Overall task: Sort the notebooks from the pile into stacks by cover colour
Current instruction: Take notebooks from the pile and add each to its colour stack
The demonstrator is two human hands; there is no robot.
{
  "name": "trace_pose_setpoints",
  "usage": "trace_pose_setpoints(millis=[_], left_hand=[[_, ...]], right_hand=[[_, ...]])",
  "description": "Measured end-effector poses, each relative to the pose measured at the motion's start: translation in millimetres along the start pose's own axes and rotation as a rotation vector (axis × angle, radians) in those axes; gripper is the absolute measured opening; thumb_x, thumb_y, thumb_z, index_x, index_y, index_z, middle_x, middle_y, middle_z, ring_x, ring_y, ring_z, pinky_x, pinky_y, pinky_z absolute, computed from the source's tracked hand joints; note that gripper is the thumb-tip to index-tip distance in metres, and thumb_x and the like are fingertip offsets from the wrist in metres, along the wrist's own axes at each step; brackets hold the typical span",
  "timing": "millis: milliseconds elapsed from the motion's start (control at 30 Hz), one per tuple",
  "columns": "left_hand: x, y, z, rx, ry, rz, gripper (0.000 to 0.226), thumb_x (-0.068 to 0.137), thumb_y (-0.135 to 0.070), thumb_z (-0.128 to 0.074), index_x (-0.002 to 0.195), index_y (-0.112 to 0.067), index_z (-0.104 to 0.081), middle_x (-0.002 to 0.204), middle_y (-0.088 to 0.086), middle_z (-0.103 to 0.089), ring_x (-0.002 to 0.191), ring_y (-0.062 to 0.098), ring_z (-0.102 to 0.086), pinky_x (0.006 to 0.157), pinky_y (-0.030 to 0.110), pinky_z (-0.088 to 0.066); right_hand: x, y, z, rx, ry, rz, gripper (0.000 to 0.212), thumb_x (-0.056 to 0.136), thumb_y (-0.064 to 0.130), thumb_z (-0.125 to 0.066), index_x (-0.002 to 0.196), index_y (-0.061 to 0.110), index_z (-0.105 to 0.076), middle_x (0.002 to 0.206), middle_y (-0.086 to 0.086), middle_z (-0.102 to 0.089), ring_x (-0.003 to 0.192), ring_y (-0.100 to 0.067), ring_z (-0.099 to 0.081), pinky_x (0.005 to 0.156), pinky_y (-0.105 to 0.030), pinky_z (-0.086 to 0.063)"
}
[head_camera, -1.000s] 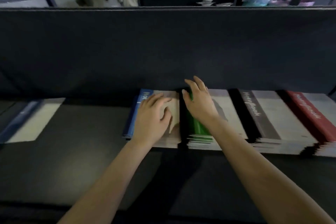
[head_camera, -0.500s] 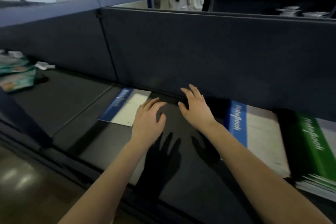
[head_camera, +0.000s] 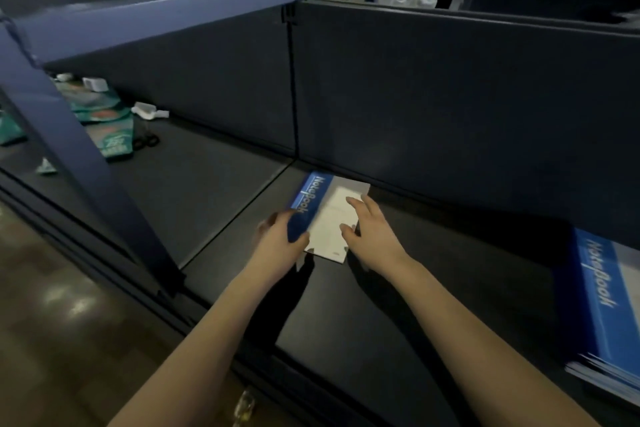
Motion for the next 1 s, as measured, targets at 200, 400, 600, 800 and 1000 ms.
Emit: trace_pose_setpoints(millis=[200,400,600,800,1000], left_hand=[[14.1,-2.2,-14.0,-0.165,-0.003,0.001,0.052,0.086,-0.020,-0.065,0.135,-0.017,-0.048,0.133,0.007,-0.052,0.125,0.024,-0.046,0.101,0.037,-0.042],[21.5,-6.7,1.2,-0.596,-0.058,0.254,0.054,0.086,-0.002,-0.062,0.136,-0.011,-0.046,0.109,0.006,-0.058,0.083,0.015,-0.056,0.070,0.027,-0.046],[1.8,-22.9,-4.4,-0.806,0.011,0.150,0.053,0.088,0.007,-0.056,0.130,-0.024,-0.047,0.117,0.002,-0.059,0.094,0.013,-0.059,0.066,0.028,-0.050],[-22.6,-44.3,-11.8,-1.034,0.038,0.043,0.051,0.088,0.008,-0.058,0.118,-0.033,-0.051,0.115,-0.007,-0.063,0.105,0.013,-0.061,0.074,0.032,-0.054],[-39.0,-106.9,-51.4,-1.048,0.162,-0.060,0.053,0.089,0.005,-0.057,0.112,-0.042,-0.052,0.113,-0.010,-0.066,0.105,0.014,-0.062,0.086,0.040,-0.052]], right_hand=[[0.8,0.0,-14.9,0.091,0.052,-0.037,0.058,0.097,0.023,-0.050,0.150,0.020,-0.025,0.159,-0.005,-0.008,0.130,-0.018,-0.045,0.109,-0.030,-0.036],[-4.9,-8.2,-5.4,0.141,-0.008,-0.062,0.056,0.098,0.019,-0.050,0.148,0.017,-0.027,0.157,-0.005,-0.016,0.132,-0.017,-0.041,0.103,-0.017,-0.030],[-17.1,-13.2,6.6,0.175,-0.042,-0.057,0.056,0.097,0.022,-0.052,0.147,0.020,-0.029,0.155,-0.001,-0.022,0.133,-0.013,-0.037,0.098,-0.011,-0.029],[-42.4,-30.9,53.1,0.356,-0.205,-0.200,0.064,0.095,0.032,-0.056,0.149,0.021,-0.023,0.133,0.005,-0.049,0.124,-0.019,-0.050,0.089,-0.024,-0.040],[-85.7,-60.0,110.9,0.515,-0.446,-0.227,0.063,0.091,0.024,-0.063,0.144,0.027,-0.029,0.120,0.005,-0.058,0.108,-0.013,-0.058,0.087,-0.034,-0.052]])
Point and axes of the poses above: each hand's wrist, its own x-axis towards the middle knuckle, its own z-axis out of the back of the hand, y = z × x, the point moved 3 cm from there along x, towards the middle knuckle
